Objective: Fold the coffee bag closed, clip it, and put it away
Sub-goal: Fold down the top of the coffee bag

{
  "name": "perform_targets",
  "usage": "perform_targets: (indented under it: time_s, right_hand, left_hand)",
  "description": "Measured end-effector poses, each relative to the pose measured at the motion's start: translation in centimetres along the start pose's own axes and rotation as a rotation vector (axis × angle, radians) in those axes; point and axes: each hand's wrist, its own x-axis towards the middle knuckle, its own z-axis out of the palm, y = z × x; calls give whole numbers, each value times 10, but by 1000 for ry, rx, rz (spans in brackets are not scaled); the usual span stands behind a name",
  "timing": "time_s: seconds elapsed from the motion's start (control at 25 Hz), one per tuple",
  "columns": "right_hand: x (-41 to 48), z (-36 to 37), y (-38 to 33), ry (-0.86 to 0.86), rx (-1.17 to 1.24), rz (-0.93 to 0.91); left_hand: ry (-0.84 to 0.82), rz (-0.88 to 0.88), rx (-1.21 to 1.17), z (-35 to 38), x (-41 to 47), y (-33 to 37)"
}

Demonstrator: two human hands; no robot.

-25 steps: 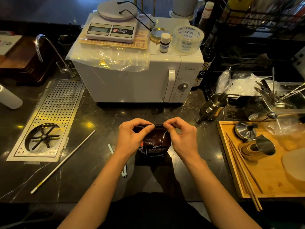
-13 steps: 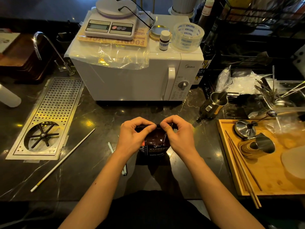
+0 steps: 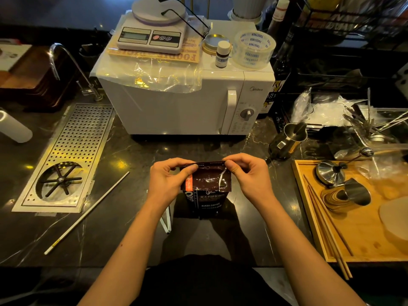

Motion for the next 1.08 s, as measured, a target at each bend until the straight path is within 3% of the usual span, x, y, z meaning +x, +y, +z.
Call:
perform_targets:
  time_s: [0.28, 0.48, 0.6, 0.76, 0.92, 1.08]
  right_hand:
    - [-9, 12, 6, 158, -89, -68]
    - [-10, 8, 5, 11, 13, -12]
    - [-4, 9, 3, -91, -87, -51]
    - [1, 15, 1, -38, -154, -111]
    - [3, 13, 3, 1, -112, -78]
    - [3, 5, 4, -55, -119, -67]
  left_hand:
    - [-81, -57, -77, 13, 3, -1]
    - [-95, -20, -63, 15, 8, -2]
    - [-134, 1, -62, 16, 8, -2]
    - [-172, 11, -38, 13, 9, -2]
    - [-61, 104, 101, 5, 9, -5]
    - [-62, 52, 71, 1, 10, -3]
